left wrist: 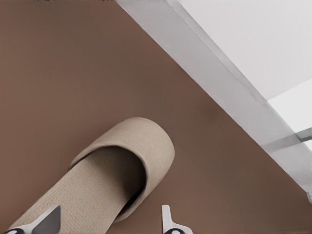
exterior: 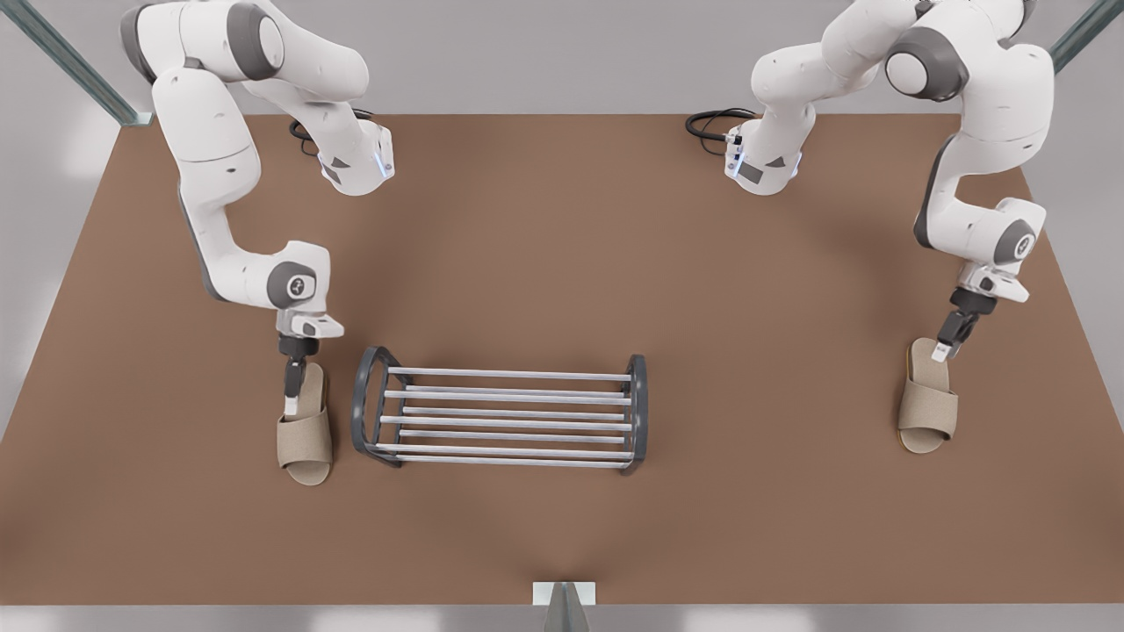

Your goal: Place the right shoe on the shoe rack with the right arm, and place the left shoe on the shoe rack with the left arm

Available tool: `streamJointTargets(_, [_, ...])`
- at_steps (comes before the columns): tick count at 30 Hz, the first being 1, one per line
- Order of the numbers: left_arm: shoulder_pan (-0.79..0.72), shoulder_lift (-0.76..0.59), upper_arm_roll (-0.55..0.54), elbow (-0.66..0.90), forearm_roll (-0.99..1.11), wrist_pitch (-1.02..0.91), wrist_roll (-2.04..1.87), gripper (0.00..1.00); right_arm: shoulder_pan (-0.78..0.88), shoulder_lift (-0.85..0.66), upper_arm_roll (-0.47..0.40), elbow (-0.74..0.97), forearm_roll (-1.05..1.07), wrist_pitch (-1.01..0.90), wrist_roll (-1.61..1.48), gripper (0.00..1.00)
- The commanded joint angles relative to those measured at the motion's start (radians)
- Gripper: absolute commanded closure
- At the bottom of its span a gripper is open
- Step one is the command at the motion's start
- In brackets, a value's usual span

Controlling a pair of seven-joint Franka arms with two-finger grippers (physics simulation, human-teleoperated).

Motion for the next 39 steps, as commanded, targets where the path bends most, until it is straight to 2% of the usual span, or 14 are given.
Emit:
streamJointTargets(1, [0.008, 0.020, -0.015, 0.022, -0.055, -0.033, 0.592, 0.00, 0.003, 0.000, 0.000, 0.024, -0.009, -0.013, 0.647, 0.00])
streamJointTargets(12, [0.052, 0.143, -0.140, 0.157, -0.112, -0.033, 0.572, 0.00, 0.036, 0.102, -0.045, 0.155, -0.060, -0.061, 0.642, 0.00])
streamJointTargets(18, [0.052, 0.158, -0.158, 0.187, -0.111, -0.030, 0.558, 0.00, 0.076, 0.140, -0.074, 0.159, -0.053, -0.067, 0.664, 0.00])
streamJointTargets(19, [0.052, 0.158, -0.158, 0.187, -0.109, -0.030, 0.558, 0.02, 0.081, 0.141, -0.081, 0.163, -0.066, -0.067, 0.664, 0.00])
streamJointTargets(20, [0.052, 0.158, -0.158, 0.187, -0.109, -0.030, 0.558, 0.16, 0.081, 0.145, -0.091, 0.168, -0.092, -0.067, 0.664, 0.00])
streamJointTargets(21, [0.052, 0.163, -0.158, 0.187, -0.109, -0.030, 0.558, 0.24, 0.081, 0.148, -0.094, 0.178, -0.113, -0.065, 0.661, 0.00])
streamJointTargets(23, [0.052, 0.164, -0.160, 0.188, -0.109, -0.030, 0.558, 0.30, 0.081, 0.149, -0.114, 0.206, -0.173, -0.053, 0.655, 0.00])
streamJointTargets(29, [0.057, 0.169, -0.175, 0.203, -0.108, -0.027, 0.558, 0.45, 0.107, 0.166, -0.137, 0.221, -0.162, -0.056, 0.662, 0.00])
streamJointTargets(30, [0.058, 0.174, -0.178, 0.207, -0.108, -0.027, 0.558, 0.51, 0.107, 0.168, -0.137, 0.221, -0.164, -0.056, 0.664, 0.00])
streamJointTargets(31, [0.061, 0.175, -0.183, 0.207, -0.106, -0.027, 0.558, 0.52, 0.107, 0.172, -0.138, 0.220, -0.165, -0.061, 0.665, 0.00])
streamJointTargets(32, [0.061, 0.175, -0.183, 0.207, -0.106, -0.029, 0.558, 0.54, 0.107, 0.174, -0.146, 0.221, -0.171, -0.061, 0.665, 0.11])
streamJointTargets(39, [0.061, 0.166, -0.200, 0.223, -0.098, -0.030, 0.521, 0.60, 0.119, 0.192, -0.147, 0.229, -0.164, -0.065, 0.668, 0.25])
